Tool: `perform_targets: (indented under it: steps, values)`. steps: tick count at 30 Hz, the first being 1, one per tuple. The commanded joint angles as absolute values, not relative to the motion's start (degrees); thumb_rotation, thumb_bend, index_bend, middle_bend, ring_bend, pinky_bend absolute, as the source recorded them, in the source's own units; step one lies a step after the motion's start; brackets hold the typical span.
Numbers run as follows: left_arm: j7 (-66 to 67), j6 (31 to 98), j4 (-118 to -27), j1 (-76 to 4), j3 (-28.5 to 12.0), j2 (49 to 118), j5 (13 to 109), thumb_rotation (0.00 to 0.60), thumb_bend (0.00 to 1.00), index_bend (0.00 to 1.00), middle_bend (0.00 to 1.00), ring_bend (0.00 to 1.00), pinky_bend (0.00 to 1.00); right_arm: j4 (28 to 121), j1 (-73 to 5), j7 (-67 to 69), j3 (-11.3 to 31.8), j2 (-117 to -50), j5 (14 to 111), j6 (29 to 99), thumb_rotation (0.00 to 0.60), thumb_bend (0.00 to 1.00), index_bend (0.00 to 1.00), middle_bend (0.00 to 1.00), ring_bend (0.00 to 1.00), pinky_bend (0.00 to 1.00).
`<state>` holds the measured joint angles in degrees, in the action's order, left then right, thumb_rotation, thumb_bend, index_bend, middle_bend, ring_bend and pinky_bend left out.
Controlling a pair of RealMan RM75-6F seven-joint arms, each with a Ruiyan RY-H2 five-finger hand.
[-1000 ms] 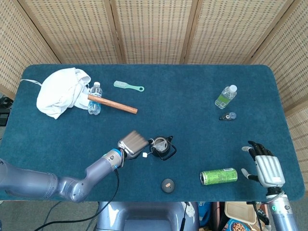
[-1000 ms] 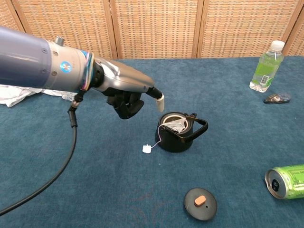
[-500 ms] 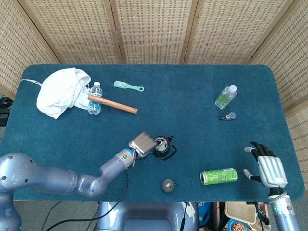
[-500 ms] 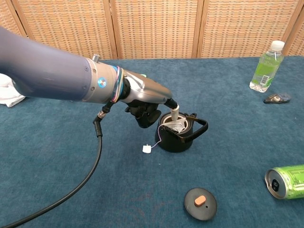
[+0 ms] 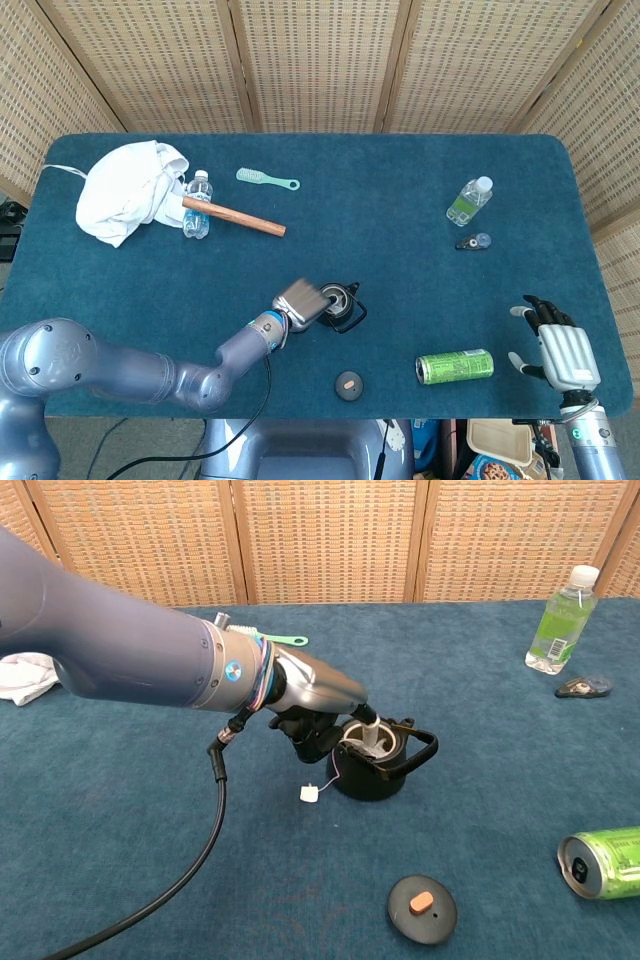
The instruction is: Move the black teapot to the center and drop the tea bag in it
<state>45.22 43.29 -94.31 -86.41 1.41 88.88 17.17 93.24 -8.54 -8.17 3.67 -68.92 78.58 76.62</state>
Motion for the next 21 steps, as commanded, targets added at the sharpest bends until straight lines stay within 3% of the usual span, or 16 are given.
perform_targets:
  steps: [1,7,11,21]
  values:
    - [45.21,43.14,-94.07,-86.61,1.68,89.06,16.82,0.600,0.89,0.18,0.91,0.82,0.69,93.24,-8.56,-8.12,3.67,-68.93,78.55,76.55,0.600,0.38,0.31,0.23,0.19,0.31]
    - [44.84,43.82,-93.53,-87.01,2.25,89.26,16.27,0.600,0.89,0.18,0.91,0.82,0.69,93.23,-8.67,-8.26,3.74,-69.00,78.33,76.31,0.600,0.38,0.31,0.23,0.19,0.31]
    - [41.01,47.24,-94.99,-84.20,0.66,88.10,20.98,0.600,0.90,0.18,0.90,0.82,0.69,93.38,-8.70,-8.51,3.79,-68.94,78.22,76.27,0.600,0.38,0.31,0.23,0.19,0.31]
    - [34.15,56.20,-103.06,-74.85,1.35,81.95,33.12,0.600,0.89,0.11,0.73,0.72,0.69,93.47,-9.10,-8.68,4.07,-68.96,78.08,75.90,0.600,0.38,0.31,0.23,0.19,0.31]
